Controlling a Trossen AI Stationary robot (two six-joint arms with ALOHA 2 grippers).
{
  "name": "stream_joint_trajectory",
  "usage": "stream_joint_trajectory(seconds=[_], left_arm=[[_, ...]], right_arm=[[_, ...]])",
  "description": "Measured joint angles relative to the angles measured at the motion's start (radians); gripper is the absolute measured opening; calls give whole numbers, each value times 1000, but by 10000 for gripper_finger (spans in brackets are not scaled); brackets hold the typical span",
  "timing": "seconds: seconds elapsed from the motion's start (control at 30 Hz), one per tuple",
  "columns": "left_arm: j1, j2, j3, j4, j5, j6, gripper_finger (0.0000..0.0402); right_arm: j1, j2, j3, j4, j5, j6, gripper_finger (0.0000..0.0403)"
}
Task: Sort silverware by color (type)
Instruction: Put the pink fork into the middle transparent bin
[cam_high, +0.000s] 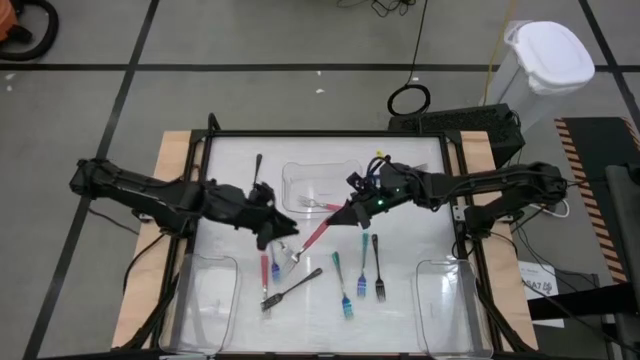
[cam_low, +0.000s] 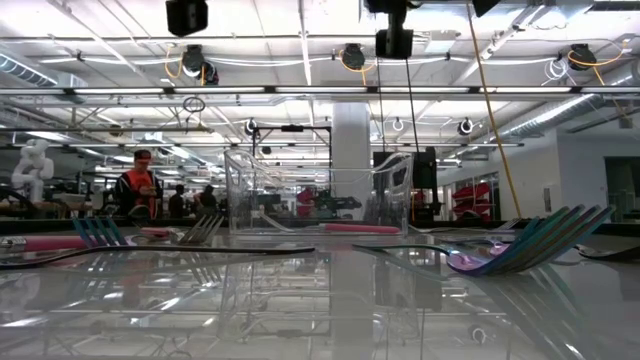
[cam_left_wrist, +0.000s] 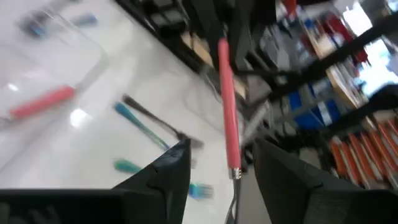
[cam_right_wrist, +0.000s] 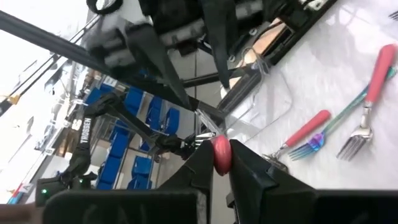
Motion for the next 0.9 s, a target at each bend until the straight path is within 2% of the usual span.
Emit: stream_joint_trajectory(seconds=[0.2,0.3,0.43,0.73,0.9], left_arm=[[16,-87,0,-25,-86,30,156],[20,-114,1,-80,-104,32,150],[20,-122,0,-120,-117,32,144],[20,-122,0,-127,-123,43,143],[20,-122,0,-129,-131,50,143]], right_arm=[[-44,-64,0,-49,5,-31,28],[-66,-108,0,-72,64,-57,28],[-93,-153,0,-97,156,-89,32],[-158,-187,0,-136,199,-94,27],[-185,-187,0,-217,279,-43,28]])
